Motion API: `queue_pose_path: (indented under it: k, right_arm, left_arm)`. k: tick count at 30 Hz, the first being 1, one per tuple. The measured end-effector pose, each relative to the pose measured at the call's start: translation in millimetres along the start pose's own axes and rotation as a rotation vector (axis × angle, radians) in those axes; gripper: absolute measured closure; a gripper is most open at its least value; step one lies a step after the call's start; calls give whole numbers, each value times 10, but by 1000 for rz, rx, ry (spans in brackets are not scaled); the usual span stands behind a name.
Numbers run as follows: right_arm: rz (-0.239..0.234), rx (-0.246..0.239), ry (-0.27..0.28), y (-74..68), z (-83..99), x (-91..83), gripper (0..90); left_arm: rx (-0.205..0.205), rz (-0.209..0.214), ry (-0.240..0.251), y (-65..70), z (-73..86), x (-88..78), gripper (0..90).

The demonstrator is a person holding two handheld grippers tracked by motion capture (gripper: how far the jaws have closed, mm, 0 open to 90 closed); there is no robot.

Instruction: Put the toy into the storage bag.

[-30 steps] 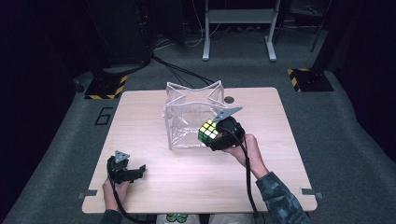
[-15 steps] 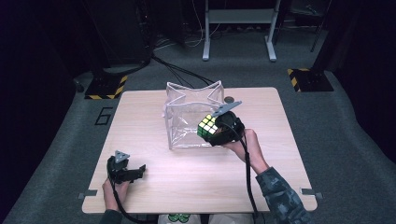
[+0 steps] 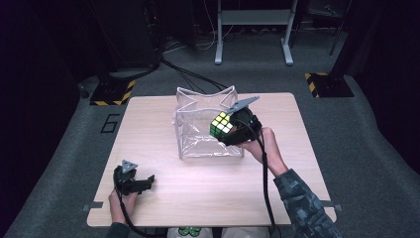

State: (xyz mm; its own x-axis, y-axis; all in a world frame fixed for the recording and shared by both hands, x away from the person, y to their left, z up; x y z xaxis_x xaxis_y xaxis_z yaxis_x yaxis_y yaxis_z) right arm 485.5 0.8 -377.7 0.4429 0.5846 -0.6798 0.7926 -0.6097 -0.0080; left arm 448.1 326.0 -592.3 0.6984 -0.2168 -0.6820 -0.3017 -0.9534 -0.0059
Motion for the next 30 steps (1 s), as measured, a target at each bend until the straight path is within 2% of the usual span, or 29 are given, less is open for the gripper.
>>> queue_pose_path:
  k: [6,13,17,23,24,30]
  right_arm:
    - [1,-34,-4,28,-65,5,334]
    - [10,-19,-8,64,-131,24,334]
    - [7,-36,-14,91,-165,56,334]
    - [7,-40,-19,125,-223,73,334]
    - [10,-28,-20,121,-232,74,334]
    - [16,-49,-23,151,-300,98,334]
  left_arm:
    - [-4,1,0,4,0,1,81]
    - [-4,1,1,4,0,1,81]
    - [-4,1,1,4,0,1,81]
    - [-3,3,0,6,0,0,81]
    - [-3,3,0,6,0,0,81]
    - [-2,3,1,7,-1,0,82]
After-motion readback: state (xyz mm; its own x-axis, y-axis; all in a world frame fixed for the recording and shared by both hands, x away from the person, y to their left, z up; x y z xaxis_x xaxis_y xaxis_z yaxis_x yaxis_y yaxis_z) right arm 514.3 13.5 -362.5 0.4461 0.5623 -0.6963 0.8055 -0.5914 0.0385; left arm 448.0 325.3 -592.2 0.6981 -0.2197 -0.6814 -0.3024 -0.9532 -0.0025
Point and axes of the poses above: each handheld gripper's, and its own axes: x roughly forward along the jaws, z roughly out of its underside, y roughly to its right, the point moved 9 cm from there along x, roughly forward along the jaws, and after that the axes turned 1 degree about -z, right-handed, at the moved point
